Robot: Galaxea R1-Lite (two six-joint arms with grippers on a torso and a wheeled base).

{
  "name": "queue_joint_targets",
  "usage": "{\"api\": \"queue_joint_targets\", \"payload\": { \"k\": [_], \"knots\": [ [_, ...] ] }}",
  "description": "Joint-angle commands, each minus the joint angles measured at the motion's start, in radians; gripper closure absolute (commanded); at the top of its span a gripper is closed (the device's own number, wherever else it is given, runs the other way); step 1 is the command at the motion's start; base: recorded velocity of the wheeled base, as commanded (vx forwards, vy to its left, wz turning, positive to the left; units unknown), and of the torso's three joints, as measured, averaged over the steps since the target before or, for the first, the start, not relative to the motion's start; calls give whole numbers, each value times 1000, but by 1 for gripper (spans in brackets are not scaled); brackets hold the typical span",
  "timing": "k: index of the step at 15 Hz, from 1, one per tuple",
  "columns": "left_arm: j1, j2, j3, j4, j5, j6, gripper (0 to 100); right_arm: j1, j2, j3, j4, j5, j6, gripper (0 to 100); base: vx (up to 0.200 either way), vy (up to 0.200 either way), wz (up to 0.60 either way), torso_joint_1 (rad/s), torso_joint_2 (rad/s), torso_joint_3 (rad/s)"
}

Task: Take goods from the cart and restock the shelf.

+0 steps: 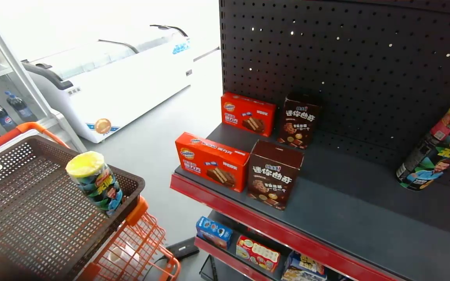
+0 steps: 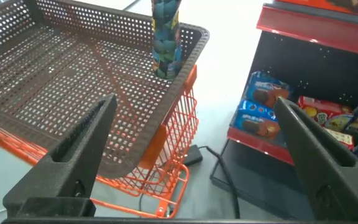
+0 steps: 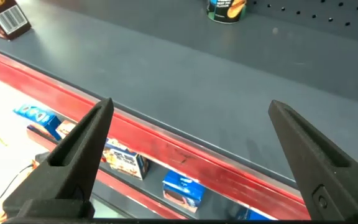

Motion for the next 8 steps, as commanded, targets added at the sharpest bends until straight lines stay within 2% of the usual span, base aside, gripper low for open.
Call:
{"api": "queue_joint_targets", "payload": {
  "k": [1,3,4,5,8],
  "knots": [
    [0,0,0,0,0,0,0,0,1,0,0,0,-1,0,0,0,0,0,0,0],
    [3,0,-6,5,26,6,0,0,1,0,0,0,-1,0,0,0,0,0,0,0],
    [3,0,-11,5,29,46,0,0,1,0,0,0,-1,0,0,0,0,0,0,0],
    [3,0,-14,5,31,66,0,0,1,0,0,0,-1,0,0,0,0,0,0,0],
    [11,0,-15,5,25,83,0,0,1,0,0,0,-1,0,0,0,0,0,0,0]
  ]
}}
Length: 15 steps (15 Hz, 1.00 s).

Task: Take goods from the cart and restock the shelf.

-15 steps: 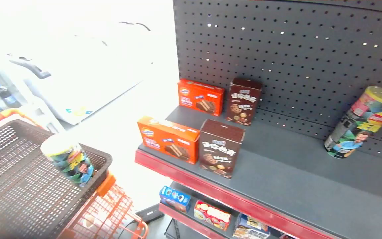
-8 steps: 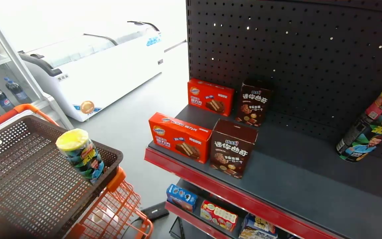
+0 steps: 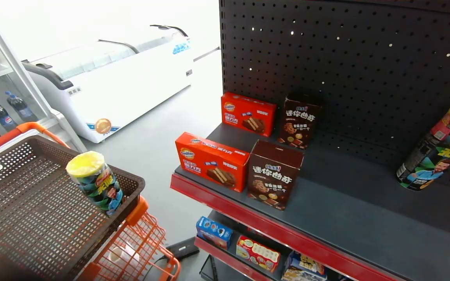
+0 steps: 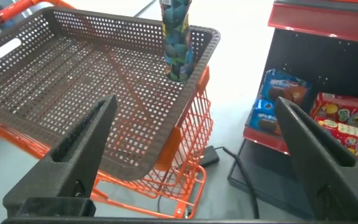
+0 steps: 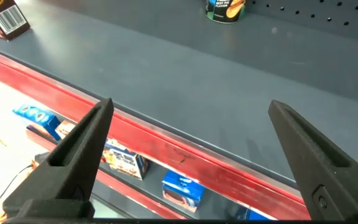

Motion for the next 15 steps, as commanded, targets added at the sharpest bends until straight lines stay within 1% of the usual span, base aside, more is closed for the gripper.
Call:
{"api": "queue_joint_targets", "payload": {
  "k": [1,2,3,4,5,6,7,8,9,10,12,13,15],
  "knots": [
    [1,1,-9,0,-4,3,0,0,1,0,0,0,-1,0,0,0,0,0,0,0],
    [-14,167,-184,21,-7,-4,0,0,1,0,0,0,-1,0,0,0,0,0,0,0],
    [-23,316,-262,17,-7,-50,0,0,1,0,0,0,-1,0,0,0,0,0,0,0],
    [-43,391,-290,-14,-6,-63,0,0,1,0,0,0,-1,0,0,0,0,0,0,0],
    [-52,447,-278,-20,-6,-56,0,0,1,0,0,0,-1,0,0,0,0,0,0,0],
    [-43,541,-272,-28,-9,-54,0,0,1,0,0,0,-1,0,0,0,0,0,0,0],
    [-6,625,-281,-28,-7,-45,0,0,1,0,0,0,-1,0,0,0,0,0,0,0],
    [26,704,-291,-31,-6,6,0,0,0,0,0,0,-1,0,0,0,0,0,0,0],
    [60,771,-295,-34,-4,42,0,0,1,0,0,0,-1,0,0,0,0,0,0,0],
    [84,837,-293,-78,-6,55,0,0,1,0,0,0,-1,0,0,0,0,0,0,0],
    [126,1001,-295,-244,-20,50,0,0,1,0,0,0,-1,0,0,0,0,0,0,0],
    [136,1069,-299,-313,-27,53,0,0,1,0,0,0,-1,0,0,0,0,0,0,0],
    [136,1201,-285,-486,-27,53,0,0,1,0,0,0,-1,0,0,0,0,0,0,0]
  ]
}}
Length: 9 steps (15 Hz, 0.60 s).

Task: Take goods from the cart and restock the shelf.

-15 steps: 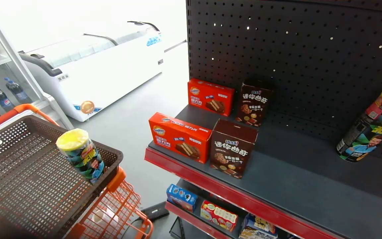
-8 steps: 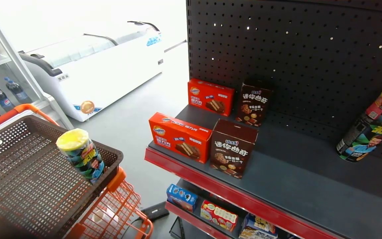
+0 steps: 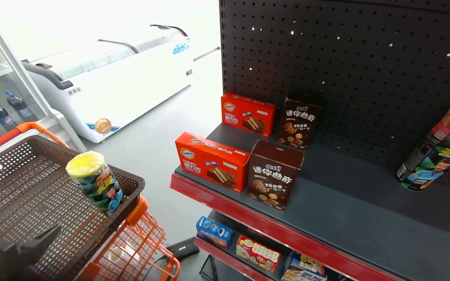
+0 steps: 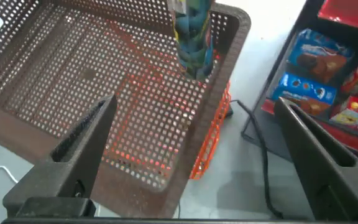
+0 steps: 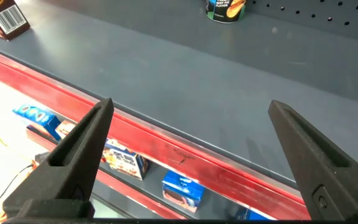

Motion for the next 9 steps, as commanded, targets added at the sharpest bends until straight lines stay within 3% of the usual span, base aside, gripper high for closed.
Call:
{"api": "queue_joint_targets", "payload": {
  "k": [1,6,9],
  "knots": [
    [22,316,17,-274,-6,0,0,0,1,0,0,0,0,0,0,0,0,0,0,0],
    [52,635,123,-794,-12,9,0,0,1,0,0,0,0,0,0,0,0,0,0,0],
    [57,739,103,-890,-15,-7,0,0,1,0,0,0,0,0,0,0,0,0,0,0]
  ]
}}
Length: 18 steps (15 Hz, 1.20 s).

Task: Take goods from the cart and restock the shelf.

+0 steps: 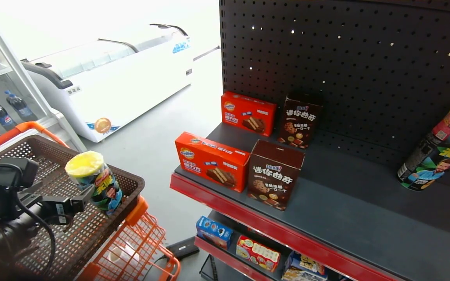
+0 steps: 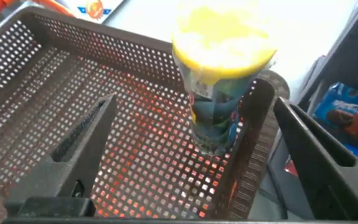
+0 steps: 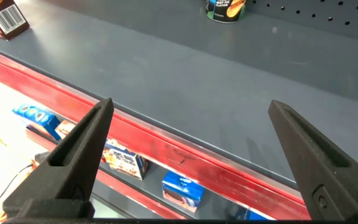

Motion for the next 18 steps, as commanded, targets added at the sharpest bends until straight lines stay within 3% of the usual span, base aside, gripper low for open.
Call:
{"api": "queue_joint_targets", "payload": {
  "k": [1,4,8,17,18],
  "knots": [
    [3,173,-42,-55,-12,-15,0,0,1,0,0,0,-1,0,0,0,0,0,0,0],
    [5,245,-121,-66,-63,-17,0,0,1,0,0,0,-1,0,0,0,0,0,0,0],
    [-1,349,-230,-106,-67,-11,0,0,1,0,0,0,-1,0,0,0,0,0,0,0],
    [-15,493,-329,-151,-67,-15,0,0,1,0,0,0,-1,0,0,0,0,0,0,0],
    [-23,503,-350,-149,-67,-7,100,0,1,0,0,0,-1,0,0,0,0,0,0,0]
  ]
}}
